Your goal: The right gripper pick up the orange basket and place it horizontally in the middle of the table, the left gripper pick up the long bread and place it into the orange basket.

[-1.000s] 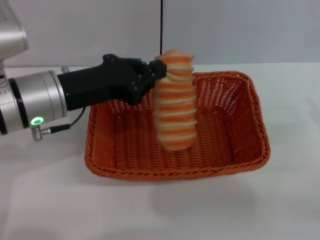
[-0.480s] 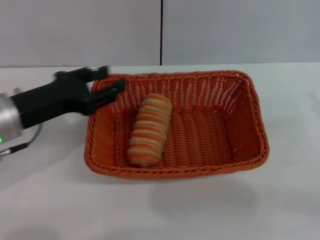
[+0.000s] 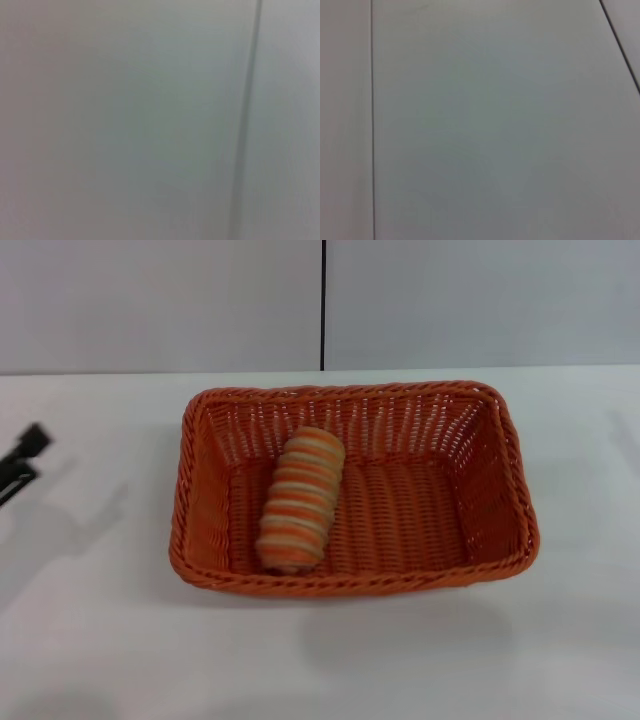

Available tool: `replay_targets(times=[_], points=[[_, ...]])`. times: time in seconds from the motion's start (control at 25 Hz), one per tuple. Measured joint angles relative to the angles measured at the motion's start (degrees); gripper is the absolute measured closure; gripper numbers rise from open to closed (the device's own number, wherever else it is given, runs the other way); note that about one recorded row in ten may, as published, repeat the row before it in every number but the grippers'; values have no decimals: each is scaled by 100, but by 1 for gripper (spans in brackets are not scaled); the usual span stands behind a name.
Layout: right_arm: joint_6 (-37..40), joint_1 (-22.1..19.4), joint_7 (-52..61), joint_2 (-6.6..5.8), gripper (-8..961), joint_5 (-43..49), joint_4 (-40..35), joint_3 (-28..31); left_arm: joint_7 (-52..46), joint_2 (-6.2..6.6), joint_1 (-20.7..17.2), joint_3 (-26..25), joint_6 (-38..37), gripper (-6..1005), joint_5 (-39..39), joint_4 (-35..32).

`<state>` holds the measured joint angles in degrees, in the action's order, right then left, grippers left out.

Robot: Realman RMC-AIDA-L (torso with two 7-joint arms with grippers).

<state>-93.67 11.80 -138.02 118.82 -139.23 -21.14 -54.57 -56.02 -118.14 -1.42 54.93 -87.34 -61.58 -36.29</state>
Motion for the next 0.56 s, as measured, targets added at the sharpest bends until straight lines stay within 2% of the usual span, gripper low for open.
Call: replay_targets(times=[0.04,0.08,0.24,0.44,0.56], points=[[3,52,-14,3,235,-6,48,7,393,1,34,-343,-227,234,10,402],[8,105,-50,7,235,-14,104,11,1040,2,84,-909,-474,215,23,1059],[101,415,-343,30,235,-37,509,20,2149,2,115,-1882,-624,137,35,2106],[246,936,-878,38,235,-42,1178,22,2946,1,113,-2354,-590,137,39,2791],[376,1112,-952,43,235,-43,1270,20,2960,-16,111,-2481,-618,137,63,2847]])
